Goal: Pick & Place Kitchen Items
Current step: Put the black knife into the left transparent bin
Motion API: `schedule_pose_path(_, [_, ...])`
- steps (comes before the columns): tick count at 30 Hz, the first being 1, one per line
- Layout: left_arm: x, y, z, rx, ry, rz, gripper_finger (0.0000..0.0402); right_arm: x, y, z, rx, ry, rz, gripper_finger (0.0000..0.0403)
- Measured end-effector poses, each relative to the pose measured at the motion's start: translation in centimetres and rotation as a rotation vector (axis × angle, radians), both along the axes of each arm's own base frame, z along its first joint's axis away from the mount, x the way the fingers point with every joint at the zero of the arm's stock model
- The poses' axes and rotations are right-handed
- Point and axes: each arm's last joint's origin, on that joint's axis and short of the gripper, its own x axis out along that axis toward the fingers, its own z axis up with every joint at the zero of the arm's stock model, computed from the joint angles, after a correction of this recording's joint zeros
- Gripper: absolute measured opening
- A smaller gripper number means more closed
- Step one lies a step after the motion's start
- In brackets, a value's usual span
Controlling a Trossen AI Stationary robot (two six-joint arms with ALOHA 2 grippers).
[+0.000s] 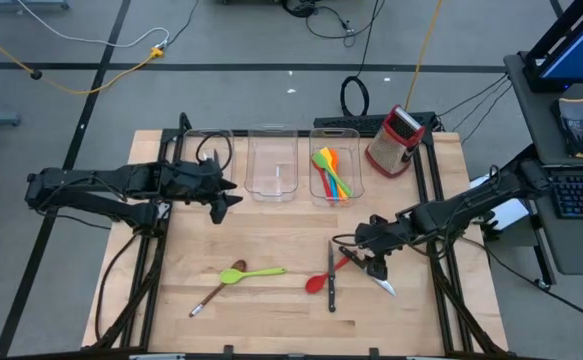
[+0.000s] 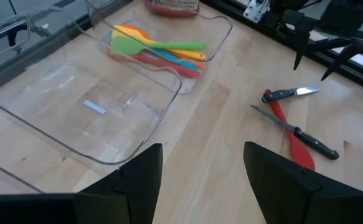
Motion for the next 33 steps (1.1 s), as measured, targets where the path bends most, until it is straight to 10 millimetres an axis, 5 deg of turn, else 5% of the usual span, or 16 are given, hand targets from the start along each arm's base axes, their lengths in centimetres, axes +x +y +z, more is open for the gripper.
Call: schedule_pose_path(33, [0.0,0.1,0.0,0.066,0.018,-0.024,0.0230,2.1,1.6,-5.9,0.015,0.290,-0.106,0.0260])
